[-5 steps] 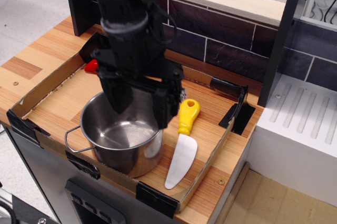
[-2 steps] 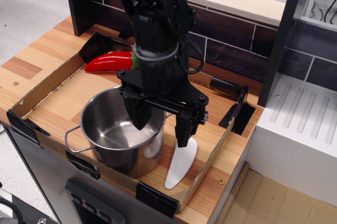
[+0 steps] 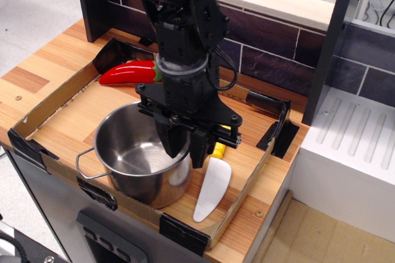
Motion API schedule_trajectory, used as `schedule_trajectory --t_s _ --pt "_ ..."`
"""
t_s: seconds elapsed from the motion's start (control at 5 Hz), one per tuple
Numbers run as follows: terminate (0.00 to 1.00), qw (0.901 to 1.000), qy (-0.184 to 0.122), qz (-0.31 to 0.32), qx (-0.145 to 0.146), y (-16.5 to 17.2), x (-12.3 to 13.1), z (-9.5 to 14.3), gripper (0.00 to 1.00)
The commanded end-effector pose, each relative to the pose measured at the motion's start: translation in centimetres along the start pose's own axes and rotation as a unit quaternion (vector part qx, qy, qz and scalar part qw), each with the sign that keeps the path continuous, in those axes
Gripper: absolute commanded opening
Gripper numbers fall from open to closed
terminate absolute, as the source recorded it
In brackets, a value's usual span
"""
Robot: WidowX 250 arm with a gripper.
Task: Topple metal pot
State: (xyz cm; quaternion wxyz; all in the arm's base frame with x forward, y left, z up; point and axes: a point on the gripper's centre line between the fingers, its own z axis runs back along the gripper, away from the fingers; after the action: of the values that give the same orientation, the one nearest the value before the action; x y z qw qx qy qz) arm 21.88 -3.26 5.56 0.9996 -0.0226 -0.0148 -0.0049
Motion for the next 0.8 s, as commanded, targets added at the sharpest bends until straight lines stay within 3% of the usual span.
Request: schedule_trajectory --t_s 0.0,0.2,0.4,0.6 --pt "0.0 0.9993 -0.021 0.017 0.025 1.1 -0.3 0.4 0.0" --pt "0.0 0.9995 -0.015 0.025 0.01 2.2 -0.3 1.2 0.0" --pt "0.0 0.9987 0.005 0.043 -0.026 3.3 0.0 2.4 0.0" --pt "0.0 0.992 0.056 0.066 -0.092 4.1 0.6 3.9 0.0"
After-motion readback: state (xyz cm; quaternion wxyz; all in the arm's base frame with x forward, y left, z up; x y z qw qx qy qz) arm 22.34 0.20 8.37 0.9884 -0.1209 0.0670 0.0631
